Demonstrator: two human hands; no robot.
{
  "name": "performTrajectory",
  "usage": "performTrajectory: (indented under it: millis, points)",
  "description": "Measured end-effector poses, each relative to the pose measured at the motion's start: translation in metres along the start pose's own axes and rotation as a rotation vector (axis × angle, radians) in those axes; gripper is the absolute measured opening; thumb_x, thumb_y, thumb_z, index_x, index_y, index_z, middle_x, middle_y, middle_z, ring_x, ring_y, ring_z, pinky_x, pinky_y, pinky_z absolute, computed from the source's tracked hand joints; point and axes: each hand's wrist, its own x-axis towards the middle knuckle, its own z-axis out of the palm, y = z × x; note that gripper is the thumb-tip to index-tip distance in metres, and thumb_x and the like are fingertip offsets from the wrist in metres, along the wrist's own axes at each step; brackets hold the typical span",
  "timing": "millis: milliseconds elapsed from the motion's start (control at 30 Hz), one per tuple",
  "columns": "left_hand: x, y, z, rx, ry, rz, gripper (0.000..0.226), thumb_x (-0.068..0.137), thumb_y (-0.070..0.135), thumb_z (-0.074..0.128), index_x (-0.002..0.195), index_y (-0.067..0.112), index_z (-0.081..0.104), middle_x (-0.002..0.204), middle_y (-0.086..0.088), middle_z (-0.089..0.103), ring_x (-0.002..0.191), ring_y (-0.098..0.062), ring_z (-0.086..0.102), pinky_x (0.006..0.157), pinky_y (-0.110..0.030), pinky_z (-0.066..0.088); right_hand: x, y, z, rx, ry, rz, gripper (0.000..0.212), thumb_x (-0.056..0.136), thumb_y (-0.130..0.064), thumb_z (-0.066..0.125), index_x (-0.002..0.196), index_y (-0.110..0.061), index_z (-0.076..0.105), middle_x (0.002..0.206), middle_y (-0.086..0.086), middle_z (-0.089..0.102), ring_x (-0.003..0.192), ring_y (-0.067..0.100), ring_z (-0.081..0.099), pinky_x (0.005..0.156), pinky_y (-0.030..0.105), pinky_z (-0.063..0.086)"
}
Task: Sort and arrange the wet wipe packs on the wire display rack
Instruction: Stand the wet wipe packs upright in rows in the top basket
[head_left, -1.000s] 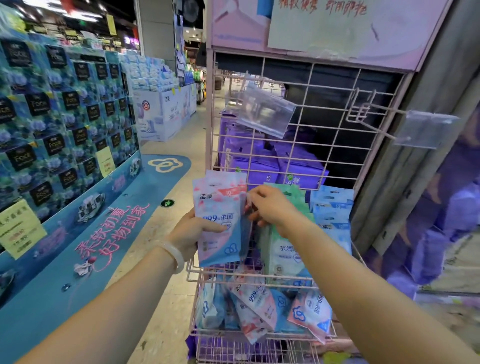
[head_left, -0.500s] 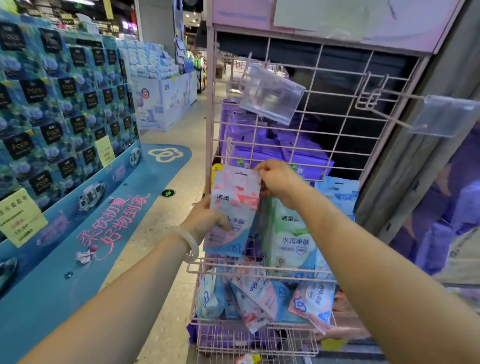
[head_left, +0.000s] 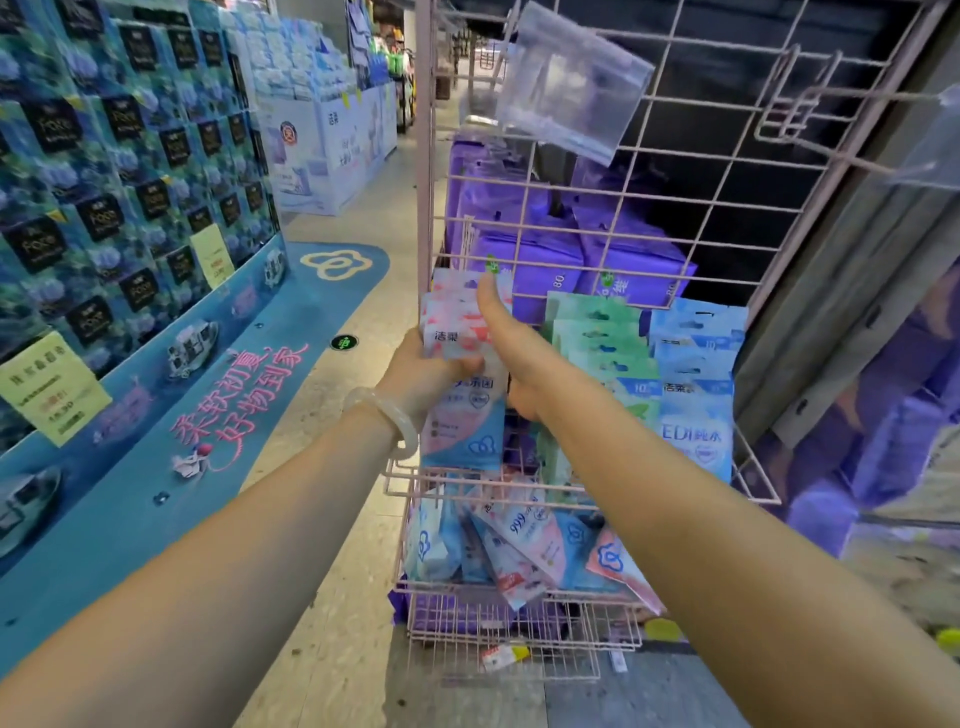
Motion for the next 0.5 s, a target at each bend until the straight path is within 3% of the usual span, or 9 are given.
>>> performTrajectory:
  millis: [100, 200, 300, 367, 433, 500]
  points:
    - [-0.001, -0.006, -0.004, 0.037, 0.052, -0.012, 0.040, 0.075, -0.005, 0.069, 0.111, 0.005, 0.057, 0.113, -0.019, 0.065, 0.102, -0.031, 0.064, 0.091, -0.044, 0.052, 0.000, 0.001, 0.000, 0.001, -0.021, 0.017, 0.092, 0.070, -0.082, 0.031, 0.135, -0.017, 0.042, 0.139, 0.007, 0.049, 0.125, 0.025, 0.048, 0.108, 0.041, 0.036]
    - [-0.005, -0.008, 0.000, 0.261, 0.164, -0.055, 0.076, 0.065, 0.010, 0.082, 0.128, 0.005, 0.040, 0.124, -0.014, 0.059, 0.111, -0.026, 0.060, 0.097, -0.045, 0.050, -0.003, 0.014, -0.003, -0.019, -0.064, 0.015, 0.078, 0.081, -0.074, 0.025, 0.130, -0.018, 0.049, 0.139, 0.003, 0.051, 0.128, 0.021, 0.045, 0.110, 0.037, 0.028]
    - [-0.018, -0.006, 0.002, 0.455, 0.268, -0.003, 0.105, 0.062, 0.020, 0.084, 0.143, 0.007, 0.018, 0.146, -0.014, 0.036, 0.135, -0.027, 0.036, 0.112, -0.037, 0.031, -0.018, 0.019, -0.015, -0.109, -0.015, -0.055, 0.082, 0.082, -0.069, 0.032, 0.139, -0.011, 0.037, 0.147, 0.002, 0.041, 0.134, 0.021, 0.038, 0.114, 0.044, 0.025]
    - [-0.041, -0.009, -0.001, 0.488, 0.333, 0.110, 0.095, 0.069, 0.021, 0.079, 0.143, 0.008, 0.021, 0.148, -0.012, 0.030, 0.135, -0.022, 0.032, 0.109, -0.026, 0.027, -0.044, 0.024, -0.034, -0.123, -0.031, -0.218, 0.061, 0.085, -0.058, 0.045, 0.125, -0.013, 0.053, 0.131, -0.003, 0.055, 0.122, 0.015, 0.048, 0.109, 0.039, 0.035]
    - [-0.073, -0.021, -0.003, 0.403, 0.368, 0.220, 0.068, 0.073, 0.021, 0.073, 0.131, 0.013, 0.037, 0.134, -0.007, 0.041, 0.118, -0.013, 0.044, 0.098, -0.015, 0.034, -0.077, 0.040, -0.058, -0.057, -0.177, -0.307, 0.026, 0.082, -0.043, 0.057, 0.090, -0.023, 0.072, 0.097, -0.014, 0.071, 0.100, 0.004, 0.061, 0.093, 0.024, 0.049]
    - [-0.107, -0.039, -0.003, 0.294, 0.403, 0.270, 0.042, 0.074, 0.021, 0.066, 0.110, 0.025, 0.045, 0.115, 0.001, 0.049, 0.100, -0.007, 0.049, 0.087, -0.011, 0.040, -0.107, 0.068, -0.080, 0.024, -0.363, -0.283, 0.019, 0.077, -0.039, 0.061, 0.082, -0.026, 0.075, 0.091, -0.012, 0.075, 0.095, 0.002, 0.067, 0.080, 0.015, 0.052]
